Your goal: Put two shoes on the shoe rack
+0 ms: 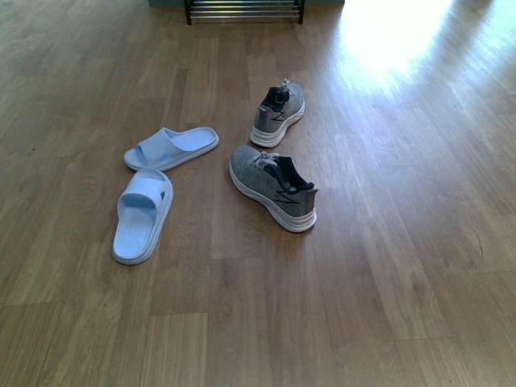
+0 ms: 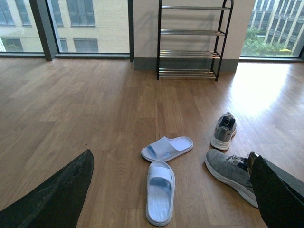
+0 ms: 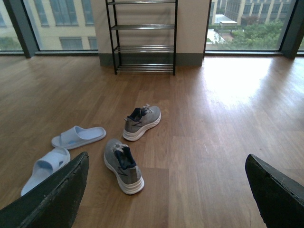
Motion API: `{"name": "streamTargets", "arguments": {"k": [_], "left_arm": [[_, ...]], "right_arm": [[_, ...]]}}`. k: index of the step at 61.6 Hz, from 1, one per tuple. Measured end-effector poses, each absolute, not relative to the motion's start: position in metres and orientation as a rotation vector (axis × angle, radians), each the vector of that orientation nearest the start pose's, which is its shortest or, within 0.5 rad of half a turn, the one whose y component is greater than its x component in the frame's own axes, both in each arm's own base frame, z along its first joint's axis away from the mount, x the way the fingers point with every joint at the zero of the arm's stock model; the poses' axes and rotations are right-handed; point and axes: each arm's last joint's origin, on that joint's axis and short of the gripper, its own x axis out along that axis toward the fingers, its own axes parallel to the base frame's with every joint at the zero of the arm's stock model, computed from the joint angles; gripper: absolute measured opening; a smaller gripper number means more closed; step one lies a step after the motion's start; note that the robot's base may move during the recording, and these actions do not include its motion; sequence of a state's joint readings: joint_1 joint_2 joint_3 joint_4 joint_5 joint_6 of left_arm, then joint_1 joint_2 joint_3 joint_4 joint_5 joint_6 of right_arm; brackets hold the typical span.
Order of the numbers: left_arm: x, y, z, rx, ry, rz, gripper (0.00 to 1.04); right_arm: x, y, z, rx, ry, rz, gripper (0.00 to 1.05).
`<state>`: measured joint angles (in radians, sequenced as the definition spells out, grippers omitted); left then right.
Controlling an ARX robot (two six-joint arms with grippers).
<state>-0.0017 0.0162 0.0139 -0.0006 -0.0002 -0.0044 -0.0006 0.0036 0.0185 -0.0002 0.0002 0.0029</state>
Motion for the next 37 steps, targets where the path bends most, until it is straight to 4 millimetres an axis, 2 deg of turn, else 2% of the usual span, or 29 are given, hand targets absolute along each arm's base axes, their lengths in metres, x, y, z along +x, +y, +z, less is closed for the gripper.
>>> {"name": "streamTargets", "arguments": {"k": [37], "left_arm": [[0.0979,-0.0002,0.1669,-0.004,0.003,-0.002,0.95]], "right_arm": [[0.0968,-0.0001,0.1695,0.003,-0.015,-0.001,0.95]]}}
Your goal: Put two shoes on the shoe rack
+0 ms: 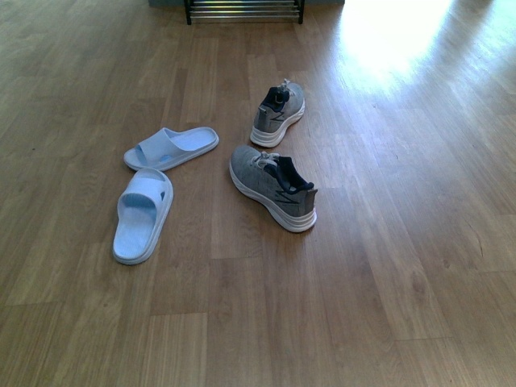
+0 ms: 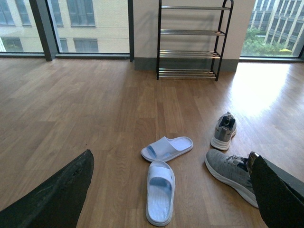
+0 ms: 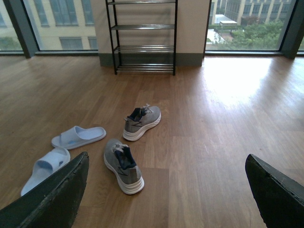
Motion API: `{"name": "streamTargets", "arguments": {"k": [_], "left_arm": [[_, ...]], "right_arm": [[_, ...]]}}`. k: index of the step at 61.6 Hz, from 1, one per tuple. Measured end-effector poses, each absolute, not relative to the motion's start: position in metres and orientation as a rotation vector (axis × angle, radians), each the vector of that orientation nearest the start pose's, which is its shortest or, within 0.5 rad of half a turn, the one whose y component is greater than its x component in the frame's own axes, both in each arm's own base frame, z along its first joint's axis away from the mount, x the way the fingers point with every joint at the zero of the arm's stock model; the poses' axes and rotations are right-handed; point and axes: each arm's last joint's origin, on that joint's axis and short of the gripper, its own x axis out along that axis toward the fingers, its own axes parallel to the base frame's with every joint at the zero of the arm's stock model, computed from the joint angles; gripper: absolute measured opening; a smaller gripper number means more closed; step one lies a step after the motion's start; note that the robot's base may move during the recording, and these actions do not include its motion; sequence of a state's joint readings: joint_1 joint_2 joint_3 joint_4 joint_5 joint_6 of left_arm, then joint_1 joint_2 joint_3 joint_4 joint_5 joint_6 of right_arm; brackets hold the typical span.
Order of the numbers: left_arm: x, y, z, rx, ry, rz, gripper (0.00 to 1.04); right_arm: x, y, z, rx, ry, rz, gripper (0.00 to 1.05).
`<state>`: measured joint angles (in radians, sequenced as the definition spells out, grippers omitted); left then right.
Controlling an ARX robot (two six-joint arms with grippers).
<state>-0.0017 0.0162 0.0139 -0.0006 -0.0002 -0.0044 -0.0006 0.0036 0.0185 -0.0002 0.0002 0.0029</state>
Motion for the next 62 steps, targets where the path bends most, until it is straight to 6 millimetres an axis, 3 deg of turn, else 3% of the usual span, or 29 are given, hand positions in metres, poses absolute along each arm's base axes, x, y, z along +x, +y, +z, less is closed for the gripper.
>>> {"name": "streamTargets", "arguments": {"k": [62], "left_arm": [[0.0979,-0.0002,0.1669,-0.004,0.003,-0.002,0.95]], "right_arm": [[0.0968,-0.0001,0.1695,0.003,-0.015,-0.001,0.95]]}}
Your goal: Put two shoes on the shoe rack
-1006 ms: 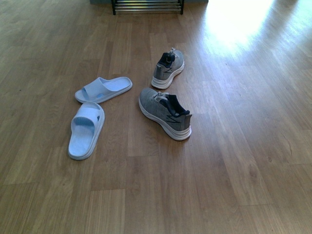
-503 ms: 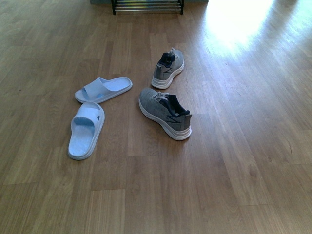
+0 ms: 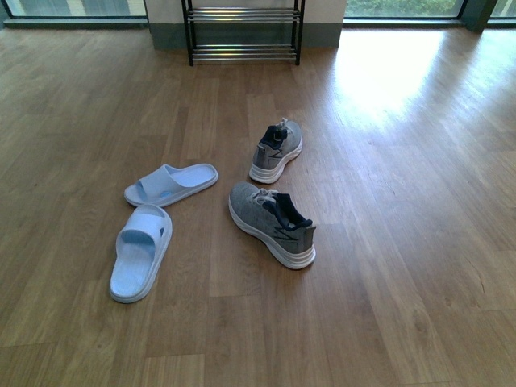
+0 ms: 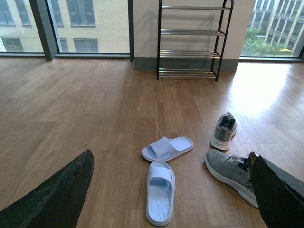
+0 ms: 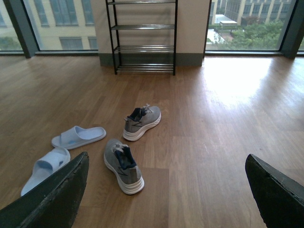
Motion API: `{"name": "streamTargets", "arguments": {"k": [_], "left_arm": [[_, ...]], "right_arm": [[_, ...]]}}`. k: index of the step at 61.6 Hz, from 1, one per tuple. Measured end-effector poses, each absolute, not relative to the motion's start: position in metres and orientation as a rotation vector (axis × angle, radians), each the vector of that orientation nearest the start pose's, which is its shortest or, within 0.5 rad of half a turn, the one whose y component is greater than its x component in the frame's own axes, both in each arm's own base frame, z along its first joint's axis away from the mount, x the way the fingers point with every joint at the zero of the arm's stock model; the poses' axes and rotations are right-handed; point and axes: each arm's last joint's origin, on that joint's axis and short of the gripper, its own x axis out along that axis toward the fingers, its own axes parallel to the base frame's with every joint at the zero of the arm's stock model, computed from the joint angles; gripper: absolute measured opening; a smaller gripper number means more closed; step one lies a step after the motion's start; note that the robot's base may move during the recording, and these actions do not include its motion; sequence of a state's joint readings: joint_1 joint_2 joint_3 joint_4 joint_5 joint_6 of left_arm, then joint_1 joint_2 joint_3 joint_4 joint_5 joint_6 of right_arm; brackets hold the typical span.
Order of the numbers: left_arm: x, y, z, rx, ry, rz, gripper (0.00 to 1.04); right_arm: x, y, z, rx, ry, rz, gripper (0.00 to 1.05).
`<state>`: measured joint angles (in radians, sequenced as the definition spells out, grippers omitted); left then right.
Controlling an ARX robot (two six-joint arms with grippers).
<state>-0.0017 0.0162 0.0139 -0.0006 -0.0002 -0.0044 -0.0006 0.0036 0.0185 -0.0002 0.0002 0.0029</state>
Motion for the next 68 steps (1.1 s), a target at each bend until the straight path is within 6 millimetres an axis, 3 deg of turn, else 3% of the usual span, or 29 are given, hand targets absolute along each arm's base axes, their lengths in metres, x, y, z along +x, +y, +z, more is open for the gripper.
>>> {"name": "streamTargets", "arguments": {"k": [68], "left_arm": [[0.0979,-0.0001,0.1670,-0.004,0.002,-0.001,0.95]], "right_arm": [[0.0968,0.0000,0.1695,0.003,-0.015,0.000,0.95]]}}
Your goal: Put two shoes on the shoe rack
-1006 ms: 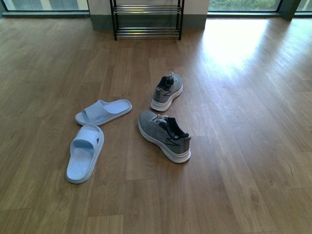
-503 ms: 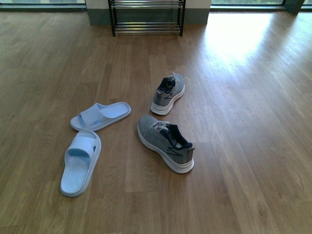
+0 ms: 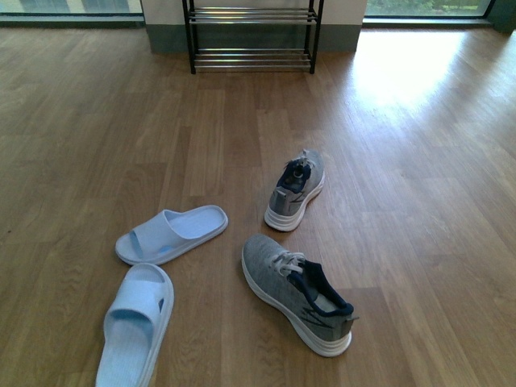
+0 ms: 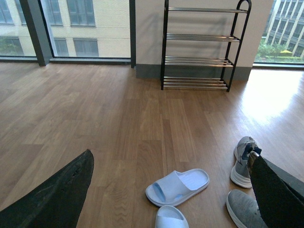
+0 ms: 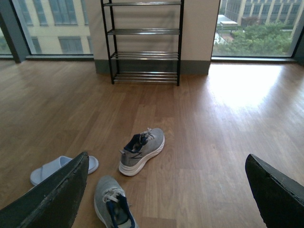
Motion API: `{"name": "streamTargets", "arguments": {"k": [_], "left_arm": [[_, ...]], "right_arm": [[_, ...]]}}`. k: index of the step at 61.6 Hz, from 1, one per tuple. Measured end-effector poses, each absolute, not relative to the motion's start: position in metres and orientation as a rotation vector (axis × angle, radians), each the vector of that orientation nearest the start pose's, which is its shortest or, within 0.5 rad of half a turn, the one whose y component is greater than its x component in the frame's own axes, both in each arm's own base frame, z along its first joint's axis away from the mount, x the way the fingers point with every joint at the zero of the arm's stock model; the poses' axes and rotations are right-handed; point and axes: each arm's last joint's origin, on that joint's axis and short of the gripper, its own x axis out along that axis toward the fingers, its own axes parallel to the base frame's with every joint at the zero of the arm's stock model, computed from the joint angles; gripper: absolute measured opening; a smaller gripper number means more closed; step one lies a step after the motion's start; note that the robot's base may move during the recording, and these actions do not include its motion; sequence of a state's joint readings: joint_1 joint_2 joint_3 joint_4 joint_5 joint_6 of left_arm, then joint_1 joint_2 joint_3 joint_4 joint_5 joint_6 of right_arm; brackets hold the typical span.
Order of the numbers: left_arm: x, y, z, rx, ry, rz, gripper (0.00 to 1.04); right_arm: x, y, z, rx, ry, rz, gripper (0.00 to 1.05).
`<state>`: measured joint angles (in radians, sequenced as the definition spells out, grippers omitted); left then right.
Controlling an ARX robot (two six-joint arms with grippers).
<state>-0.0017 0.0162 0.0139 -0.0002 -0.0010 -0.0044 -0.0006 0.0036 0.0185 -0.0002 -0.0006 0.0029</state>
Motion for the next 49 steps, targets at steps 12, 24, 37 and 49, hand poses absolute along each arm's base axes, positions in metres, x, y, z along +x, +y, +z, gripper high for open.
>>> {"name": "streamTargets", "arguments": {"k": [12,24,37,49], "left_arm": [[0.0979,-0.0002,0.1670,-0.004,0.002,-0.001,0.95],[0.0979,-0.0002,0.1670,-0.004,0.002,-0.001,0.95],[0.0979,-0.0002,0.1669,-0.004,0.003,-0.002,0.95],[0.0979,-0.0002,0.1670,-0.004,0.002,-0.002,0.95]], "right_arm": [[0.0968,0.0000,0.1695,0.003,-0.015,0.000,0.95],[0.0968,0.0000,0.1695,0.003,-0.015,0.000,0.95],[0.0969,-0.0001,0.1694,0.003,-0.013,-0.001,0.95],[0.1052,-0.0034,0.1648,-0.002,0.158,-0.045,0.95]]}}
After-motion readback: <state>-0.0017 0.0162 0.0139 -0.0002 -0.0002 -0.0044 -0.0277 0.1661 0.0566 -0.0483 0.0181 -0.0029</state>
